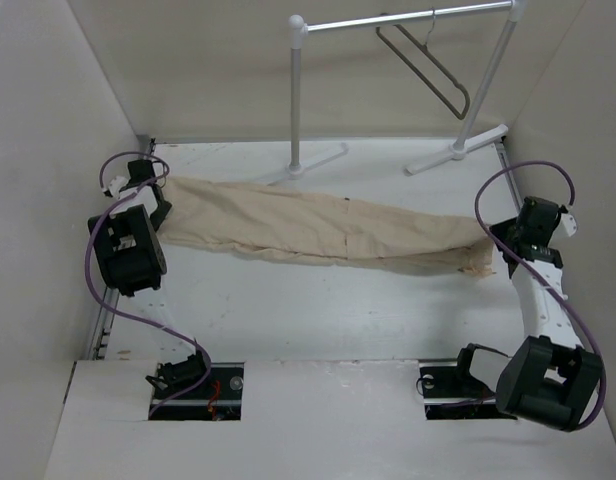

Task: Place the trousers on the hanger
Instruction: Fold the trousers at the center of the board.

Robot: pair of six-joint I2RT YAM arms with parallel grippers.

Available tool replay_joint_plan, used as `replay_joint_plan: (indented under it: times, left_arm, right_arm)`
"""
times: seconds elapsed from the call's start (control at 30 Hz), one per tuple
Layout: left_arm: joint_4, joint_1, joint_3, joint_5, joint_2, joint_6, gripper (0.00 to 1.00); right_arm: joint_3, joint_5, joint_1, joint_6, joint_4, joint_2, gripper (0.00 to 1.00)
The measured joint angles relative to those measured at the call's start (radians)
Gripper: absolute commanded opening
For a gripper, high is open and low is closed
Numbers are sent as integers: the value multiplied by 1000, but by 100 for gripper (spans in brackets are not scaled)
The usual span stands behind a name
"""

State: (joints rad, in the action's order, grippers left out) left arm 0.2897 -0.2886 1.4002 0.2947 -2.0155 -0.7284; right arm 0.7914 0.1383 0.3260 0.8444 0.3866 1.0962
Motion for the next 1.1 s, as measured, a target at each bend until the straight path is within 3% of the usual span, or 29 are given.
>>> replay_joint_plan:
  times: [0.23,0.37,0.57,0.7,0.8,0.87,0.93,1.0,1.07,1.1]
  left_arm:
    - [-5,-53,-25,6,12,-14,38]
    - [-2,-73,-29,4,17,-28,46]
    - [12,-63,-33,-4,47,-47,63]
    - [22,-16,-33,-1,121,-52,73]
    - [22,48,-32,6,190,-51,77]
    - [22,92,-32,13,230,-50,78]
    - [21,126,-32,21,257,-46,71]
    - [19,162,-33,26,269,-42,58]
    - [13,201,-35,24,268,-39,45]
    - [8,227,-39,20,264,-37,43]
  right_arm:
    - [-85,21,19,34,-155,209,6]
    - [-158,39,34,70,-124,258,30]
    - [-129,67,10,71,-96,227,65]
    - [-127,80,-39,42,-51,85,74]
    - [-117,87,-68,19,-13,-24,74]
    - [-110,92,-85,2,6,-67,64]
    - [-109,93,-109,-15,19,-91,31]
    - [-110,87,-135,-23,25,-93,12]
    - [-113,68,-143,-21,21,-74,12]
    - [-118,57,-135,-19,18,-59,18]
